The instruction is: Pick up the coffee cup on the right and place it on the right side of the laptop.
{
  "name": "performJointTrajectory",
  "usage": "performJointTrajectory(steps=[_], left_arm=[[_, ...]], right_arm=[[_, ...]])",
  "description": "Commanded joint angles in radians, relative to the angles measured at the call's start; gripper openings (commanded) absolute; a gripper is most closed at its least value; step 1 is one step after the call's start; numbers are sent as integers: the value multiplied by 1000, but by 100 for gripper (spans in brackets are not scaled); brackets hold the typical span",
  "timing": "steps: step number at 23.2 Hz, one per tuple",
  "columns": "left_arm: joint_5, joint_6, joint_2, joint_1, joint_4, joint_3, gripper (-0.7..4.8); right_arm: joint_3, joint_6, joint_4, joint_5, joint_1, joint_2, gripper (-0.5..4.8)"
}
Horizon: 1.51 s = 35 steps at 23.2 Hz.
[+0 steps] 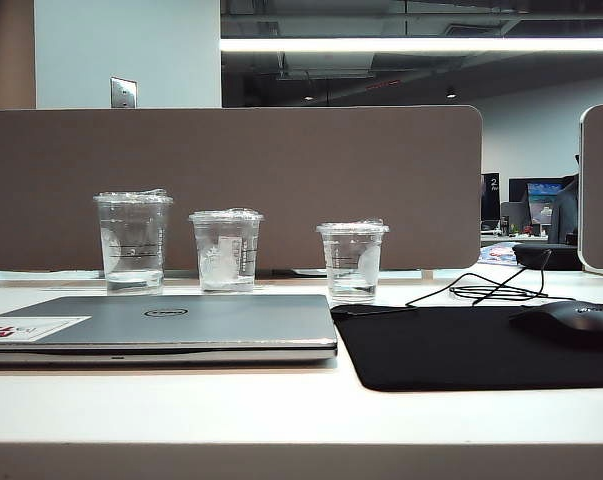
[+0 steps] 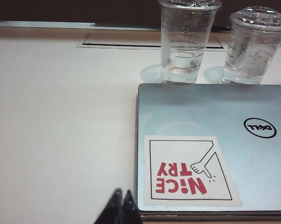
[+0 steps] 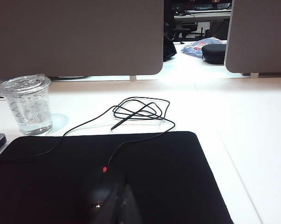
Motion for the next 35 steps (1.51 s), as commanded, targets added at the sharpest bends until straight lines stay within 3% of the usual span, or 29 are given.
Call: performJointTrajectory(steps=[1,10,15,23,27,30,35], left_arm=[[4,4,0,0,-3,3,-5],[4,4,0,0,-2,3,-5],[3,4,0,-12,0,3,-5],[1,4,0,-253,6,3,-5],[2,4,0,-399,6,3,-5],[3,4,0,-418,6,3,-5],[-3,4,0,-402,6,3,-5]], right_arm=[[-5,2,22,-1,0,-2,-5],[-5,2,18,-2,0,-2,-5],[-5,8,17,-61,0,-2,-5],[-5,217,16,-88,0,-2,-5],[-5,465,8,-182,0,3,-5],[-1,478,6,-267,0,4,-5],[57,478,19,-275,0,34,-3]])
